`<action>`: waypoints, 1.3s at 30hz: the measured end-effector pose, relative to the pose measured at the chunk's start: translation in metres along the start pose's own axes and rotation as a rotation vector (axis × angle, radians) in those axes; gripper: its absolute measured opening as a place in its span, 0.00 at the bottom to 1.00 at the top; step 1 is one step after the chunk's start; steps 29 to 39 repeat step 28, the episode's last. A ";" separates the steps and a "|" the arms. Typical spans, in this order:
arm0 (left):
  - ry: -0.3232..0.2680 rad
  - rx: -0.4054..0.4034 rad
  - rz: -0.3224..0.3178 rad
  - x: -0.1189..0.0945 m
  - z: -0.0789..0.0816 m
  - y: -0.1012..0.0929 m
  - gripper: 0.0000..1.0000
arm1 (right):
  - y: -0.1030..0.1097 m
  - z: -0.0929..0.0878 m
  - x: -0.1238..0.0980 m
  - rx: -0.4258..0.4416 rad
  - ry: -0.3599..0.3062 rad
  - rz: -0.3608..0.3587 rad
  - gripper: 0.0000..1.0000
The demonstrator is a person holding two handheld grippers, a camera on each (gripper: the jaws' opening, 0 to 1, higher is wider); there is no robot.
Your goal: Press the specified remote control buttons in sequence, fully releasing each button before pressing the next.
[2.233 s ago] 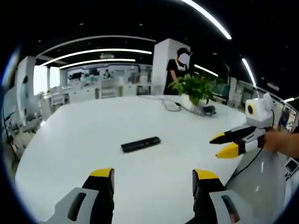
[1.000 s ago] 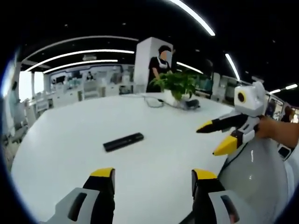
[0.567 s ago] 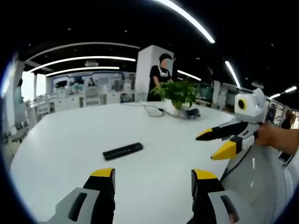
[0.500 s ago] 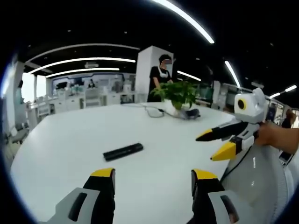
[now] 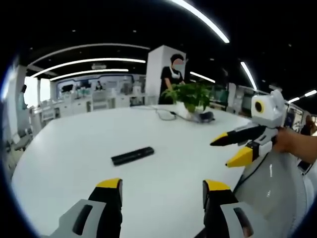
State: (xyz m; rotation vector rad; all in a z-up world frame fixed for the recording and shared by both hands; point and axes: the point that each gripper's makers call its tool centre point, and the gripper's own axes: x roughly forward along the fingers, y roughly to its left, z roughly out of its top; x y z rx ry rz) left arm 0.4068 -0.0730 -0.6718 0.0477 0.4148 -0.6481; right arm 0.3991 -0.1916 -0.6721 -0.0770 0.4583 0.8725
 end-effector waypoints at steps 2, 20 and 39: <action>0.001 -0.003 0.007 0.000 0.000 0.002 0.67 | 0.000 -0.001 0.001 -0.005 0.004 -0.005 0.53; 0.031 0.013 0.012 0.001 -0.008 0.002 0.68 | 0.002 -0.003 0.002 -0.018 0.015 0.005 0.54; 0.032 0.009 0.023 0.000 -0.009 0.004 0.68 | 0.002 -0.005 0.002 -0.019 0.022 0.007 0.53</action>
